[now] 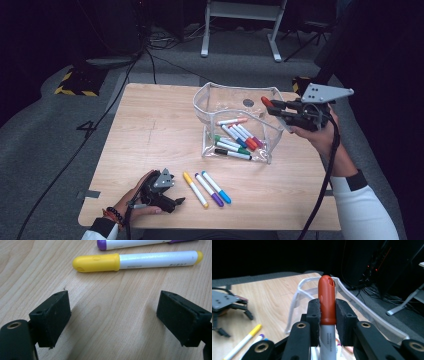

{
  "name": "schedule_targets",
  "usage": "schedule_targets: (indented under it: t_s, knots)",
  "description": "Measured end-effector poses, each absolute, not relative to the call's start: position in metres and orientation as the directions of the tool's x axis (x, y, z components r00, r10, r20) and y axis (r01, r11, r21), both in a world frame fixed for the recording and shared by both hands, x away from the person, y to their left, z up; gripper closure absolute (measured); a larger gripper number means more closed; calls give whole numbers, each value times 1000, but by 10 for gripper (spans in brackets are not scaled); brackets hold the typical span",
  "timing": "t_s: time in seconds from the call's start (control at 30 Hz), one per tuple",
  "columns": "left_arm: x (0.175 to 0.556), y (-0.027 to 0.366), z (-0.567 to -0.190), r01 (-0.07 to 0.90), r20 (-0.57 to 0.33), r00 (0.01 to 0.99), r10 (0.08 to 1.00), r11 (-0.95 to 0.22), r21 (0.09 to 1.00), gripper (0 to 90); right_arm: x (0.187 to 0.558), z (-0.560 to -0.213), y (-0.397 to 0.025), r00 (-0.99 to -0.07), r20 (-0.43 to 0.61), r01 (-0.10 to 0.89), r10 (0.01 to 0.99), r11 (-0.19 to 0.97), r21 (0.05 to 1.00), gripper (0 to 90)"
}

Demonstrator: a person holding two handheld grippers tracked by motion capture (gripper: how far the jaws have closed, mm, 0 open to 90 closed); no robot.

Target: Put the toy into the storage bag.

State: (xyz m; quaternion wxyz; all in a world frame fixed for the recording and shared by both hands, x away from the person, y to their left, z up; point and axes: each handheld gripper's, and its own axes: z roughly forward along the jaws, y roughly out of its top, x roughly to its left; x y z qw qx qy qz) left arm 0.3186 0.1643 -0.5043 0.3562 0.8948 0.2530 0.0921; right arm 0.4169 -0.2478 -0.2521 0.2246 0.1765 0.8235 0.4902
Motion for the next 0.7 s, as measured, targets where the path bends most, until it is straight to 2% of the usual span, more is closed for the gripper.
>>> schedule_targets:
  t_s: [0.2,0.43,0.53,0.6,0.7]
  knots:
    - [319,164,-504,388,-16,855,519,-618,683,124,453,-253,-234,-838,-172,124,517,487,865,748]
    - [319,164,-504,387,-16,855,519,-618,684,124,490,-279,-215,-842,-168,186,513,569,801,748]
    - [319,164,-504,388,-15,854,519,-618,684,124,502,-290,-207,-844,-174,216,508,618,756,748]
    - [318,164,-504,389,-14,852,523,-616,685,123,506,-298,-200,-830,-229,223,508,679,699,748]
    - [318,164,-504,390,-15,852,523,-616,685,123,509,-308,-193,-841,-231,247,489,728,639,748]
